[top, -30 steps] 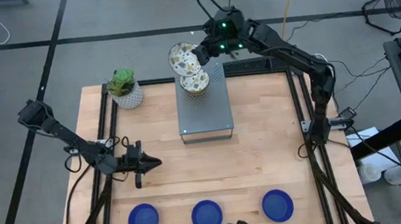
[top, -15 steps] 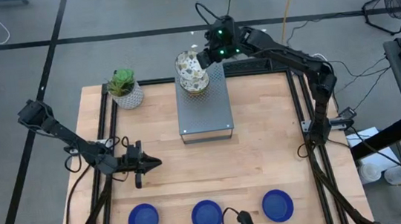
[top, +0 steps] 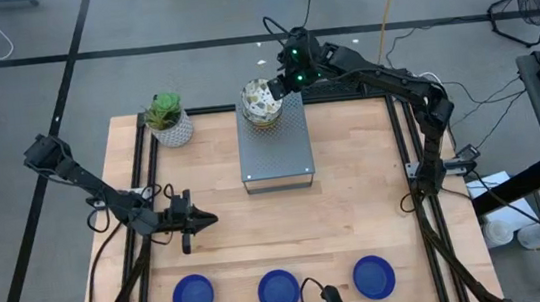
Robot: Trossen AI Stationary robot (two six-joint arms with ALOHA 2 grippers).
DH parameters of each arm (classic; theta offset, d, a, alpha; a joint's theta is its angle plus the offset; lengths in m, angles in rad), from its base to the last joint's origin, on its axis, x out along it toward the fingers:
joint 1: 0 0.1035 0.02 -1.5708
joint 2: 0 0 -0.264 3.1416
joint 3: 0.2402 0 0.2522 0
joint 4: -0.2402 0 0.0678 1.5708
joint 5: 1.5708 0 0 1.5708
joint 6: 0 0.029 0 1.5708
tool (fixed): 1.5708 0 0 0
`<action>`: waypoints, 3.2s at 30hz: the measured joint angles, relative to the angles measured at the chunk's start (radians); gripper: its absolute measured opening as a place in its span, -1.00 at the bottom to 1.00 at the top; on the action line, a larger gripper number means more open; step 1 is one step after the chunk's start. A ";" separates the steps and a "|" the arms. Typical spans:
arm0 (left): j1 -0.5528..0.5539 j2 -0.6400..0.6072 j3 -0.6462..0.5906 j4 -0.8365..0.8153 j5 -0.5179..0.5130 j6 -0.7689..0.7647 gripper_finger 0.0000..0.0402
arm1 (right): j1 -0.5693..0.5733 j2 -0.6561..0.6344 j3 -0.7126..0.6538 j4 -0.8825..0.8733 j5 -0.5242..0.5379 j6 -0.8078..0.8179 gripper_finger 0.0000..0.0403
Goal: Pick & Place Mini bowls
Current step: Stack the yellow patterned bowl on the yellow patterned bowl on the shelf, then put the right blue bowl on the shelf
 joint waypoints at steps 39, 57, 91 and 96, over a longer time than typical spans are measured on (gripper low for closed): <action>0.000 0.000 0.000 0.000 -0.001 0.000 -0.81 | 0.028 0.010 -0.005 -0.045 -0.006 -0.017 -0.98; 0.000 0.000 0.000 0.000 -0.001 0.000 -0.81 | 0.025 0.008 -0.105 0.078 0.011 -0.023 -0.98; 0.000 0.000 0.000 0.000 -0.001 0.000 -0.81 | 0.028 -0.080 -0.119 0.143 -0.034 -0.035 -0.26; 0.000 0.000 0.000 0.000 -0.001 0.000 -0.81 | 0.035 -0.119 -0.119 0.121 -0.047 -0.048 -0.24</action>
